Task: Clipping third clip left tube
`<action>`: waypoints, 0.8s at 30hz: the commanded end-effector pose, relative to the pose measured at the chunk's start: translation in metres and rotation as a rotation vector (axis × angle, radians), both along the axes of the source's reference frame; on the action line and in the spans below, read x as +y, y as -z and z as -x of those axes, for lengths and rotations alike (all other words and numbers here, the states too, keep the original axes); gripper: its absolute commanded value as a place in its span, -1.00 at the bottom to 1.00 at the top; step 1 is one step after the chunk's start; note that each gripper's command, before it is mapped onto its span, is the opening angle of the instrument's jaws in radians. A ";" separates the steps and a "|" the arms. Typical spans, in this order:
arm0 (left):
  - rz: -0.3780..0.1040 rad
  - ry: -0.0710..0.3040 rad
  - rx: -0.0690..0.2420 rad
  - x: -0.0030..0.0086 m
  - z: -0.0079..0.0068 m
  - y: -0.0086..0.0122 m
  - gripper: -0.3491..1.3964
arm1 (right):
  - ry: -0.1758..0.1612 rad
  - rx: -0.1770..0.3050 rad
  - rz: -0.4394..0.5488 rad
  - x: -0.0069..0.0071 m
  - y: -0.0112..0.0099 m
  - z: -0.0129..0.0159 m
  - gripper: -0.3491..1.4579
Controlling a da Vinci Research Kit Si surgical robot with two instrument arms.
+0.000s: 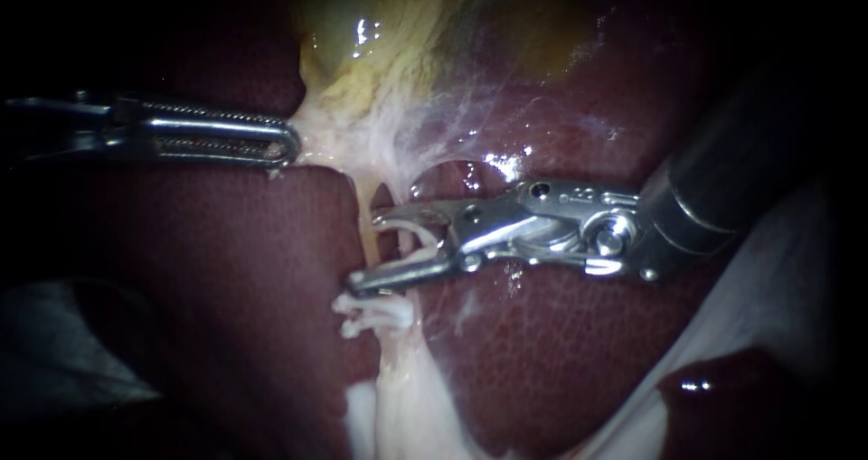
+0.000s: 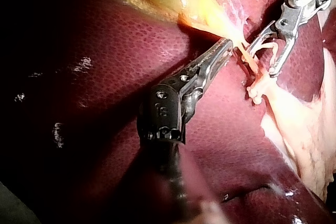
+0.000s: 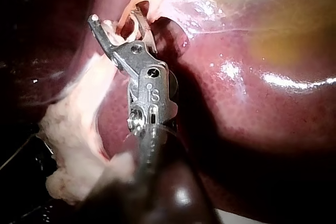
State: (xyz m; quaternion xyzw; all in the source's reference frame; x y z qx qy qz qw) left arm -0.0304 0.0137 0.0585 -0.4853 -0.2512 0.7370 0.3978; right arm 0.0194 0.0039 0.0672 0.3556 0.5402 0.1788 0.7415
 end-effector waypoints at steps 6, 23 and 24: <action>0.000 0.000 0.000 0.0000 0.0000 0.0000 -1.00 | 0.011 0.001 -0.016 0.0002 -0.0025 0.0005 -0.06; 0.000 0.000 0.000 0.0000 0.0001 0.0000 -1.00 | -0.038 0.095 -0.098 0.0005 -0.0028 -0.0020 -0.06; 0.000 0.001 0.000 0.0000 0.0001 0.0000 -1.00 | -0.041 0.097 -0.098 0.0006 -0.0028 -0.0023 -0.06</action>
